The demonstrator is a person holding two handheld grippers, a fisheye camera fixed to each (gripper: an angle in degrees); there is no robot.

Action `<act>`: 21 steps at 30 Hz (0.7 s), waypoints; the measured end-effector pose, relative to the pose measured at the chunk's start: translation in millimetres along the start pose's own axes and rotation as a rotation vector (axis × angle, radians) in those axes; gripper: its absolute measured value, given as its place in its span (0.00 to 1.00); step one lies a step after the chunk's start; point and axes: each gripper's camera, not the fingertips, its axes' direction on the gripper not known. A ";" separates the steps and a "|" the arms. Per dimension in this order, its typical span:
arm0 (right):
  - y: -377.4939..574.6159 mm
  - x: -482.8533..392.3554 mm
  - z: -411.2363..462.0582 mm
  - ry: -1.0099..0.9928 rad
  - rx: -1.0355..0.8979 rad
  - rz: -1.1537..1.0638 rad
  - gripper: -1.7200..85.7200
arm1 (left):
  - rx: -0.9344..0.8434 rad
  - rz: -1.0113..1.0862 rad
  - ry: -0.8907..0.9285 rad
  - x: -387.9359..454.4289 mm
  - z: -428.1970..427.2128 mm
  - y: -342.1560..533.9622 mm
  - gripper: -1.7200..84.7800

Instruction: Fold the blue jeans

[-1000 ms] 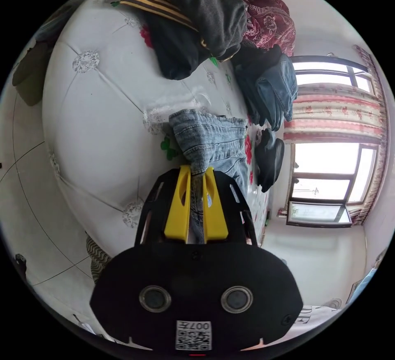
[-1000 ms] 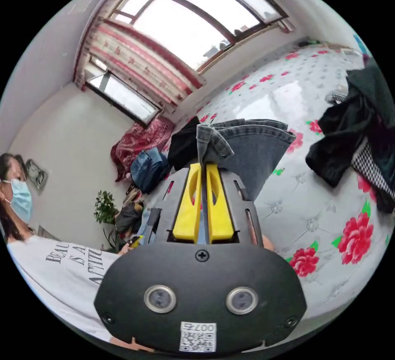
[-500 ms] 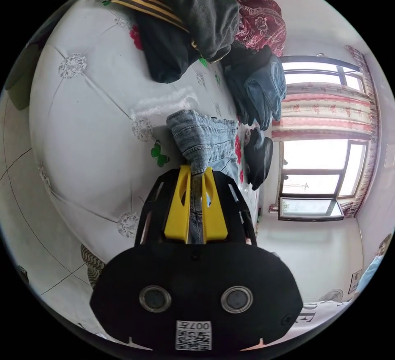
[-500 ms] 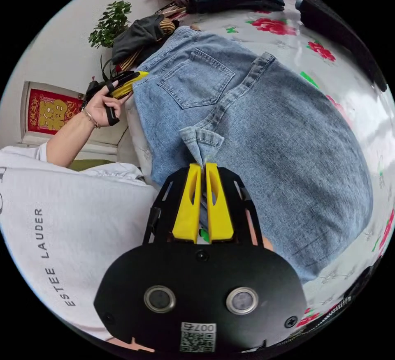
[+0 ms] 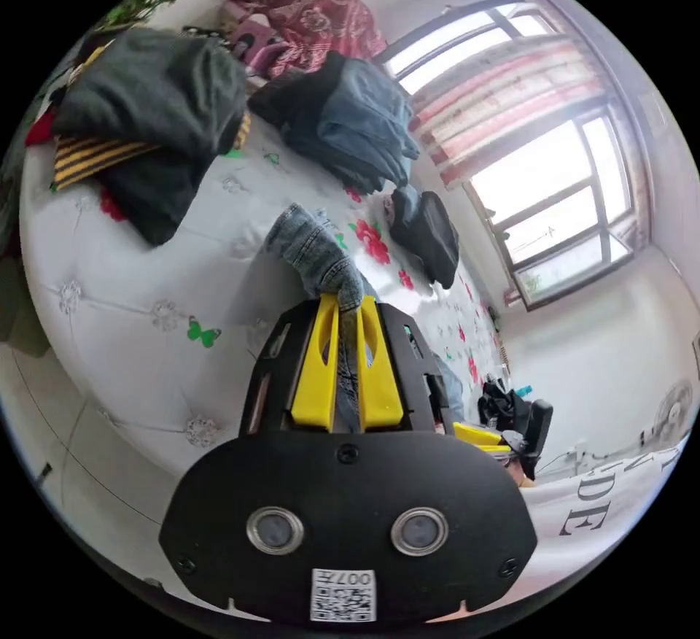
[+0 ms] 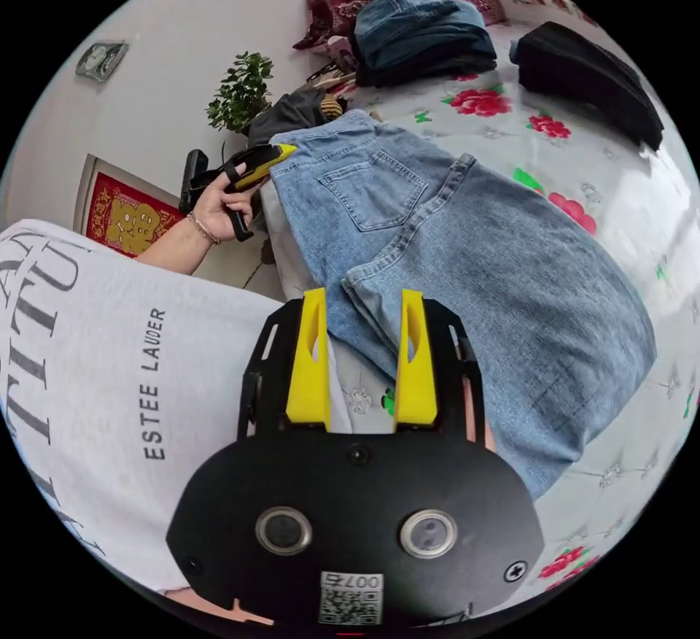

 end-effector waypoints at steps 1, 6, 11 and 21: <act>9.6 13.1 -19.9 0.013 0.043 0.054 0.15 | -0.006 0.113 -0.002 29.3 1.8 0.0 0.06; 73.9 71.4 -77.0 0.093 0.162 0.316 0.15 | -0.087 0.660 0.041 176.8 36.5 35.1 0.06; 164.9 113.3 -110.3 0.103 0.349 0.598 0.16 | -0.348 1.288 0.233 303.0 134.1 177.2 0.06; 234.7 145.5 -139.2 -0.001 0.502 0.776 0.16 | -0.690 1.517 0.244 278.5 211.7 306.7 0.08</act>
